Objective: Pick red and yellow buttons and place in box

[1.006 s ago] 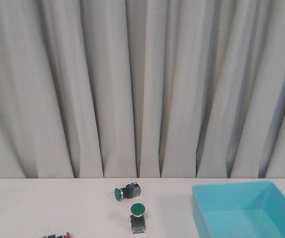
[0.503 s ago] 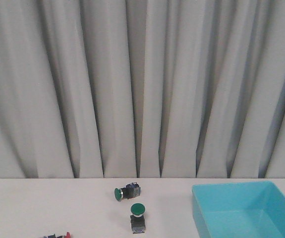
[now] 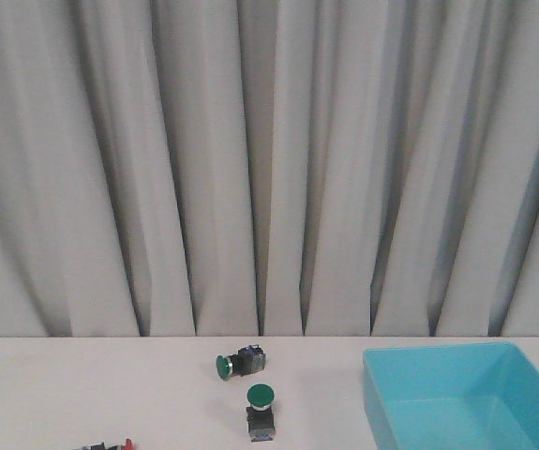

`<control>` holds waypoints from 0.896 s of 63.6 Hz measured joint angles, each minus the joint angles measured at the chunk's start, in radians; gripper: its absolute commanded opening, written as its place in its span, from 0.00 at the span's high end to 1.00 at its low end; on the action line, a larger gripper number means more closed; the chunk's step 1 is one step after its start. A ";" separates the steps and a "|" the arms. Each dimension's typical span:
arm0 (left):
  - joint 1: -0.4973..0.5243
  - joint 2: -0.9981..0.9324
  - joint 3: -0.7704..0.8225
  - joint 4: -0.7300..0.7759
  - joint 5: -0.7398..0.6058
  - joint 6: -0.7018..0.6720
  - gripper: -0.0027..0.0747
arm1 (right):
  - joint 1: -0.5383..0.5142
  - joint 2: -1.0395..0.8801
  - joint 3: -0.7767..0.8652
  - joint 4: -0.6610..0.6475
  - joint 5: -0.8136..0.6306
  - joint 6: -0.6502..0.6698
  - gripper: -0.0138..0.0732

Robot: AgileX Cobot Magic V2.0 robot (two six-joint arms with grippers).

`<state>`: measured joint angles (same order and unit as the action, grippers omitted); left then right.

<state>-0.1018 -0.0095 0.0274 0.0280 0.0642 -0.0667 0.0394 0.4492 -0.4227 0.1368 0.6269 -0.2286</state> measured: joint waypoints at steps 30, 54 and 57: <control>0.004 0.000 0.000 0.000 -0.034 0.000 0.97 | 0.000 0.000 0.000 0.000 0.001 0.000 0.85; 0.004 0.000 0.000 0.000 -0.039 -0.001 0.97 | 0.000 0.000 0.000 0.000 0.002 0.000 0.85; 0.004 0.000 0.000 0.000 -0.039 -0.001 0.97 | 0.000 0.000 0.000 0.000 0.002 0.000 0.85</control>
<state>-0.0974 -0.0095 0.0278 0.0280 0.0249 -0.0680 0.0394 0.4492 -0.4227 0.1372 0.6289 -0.2286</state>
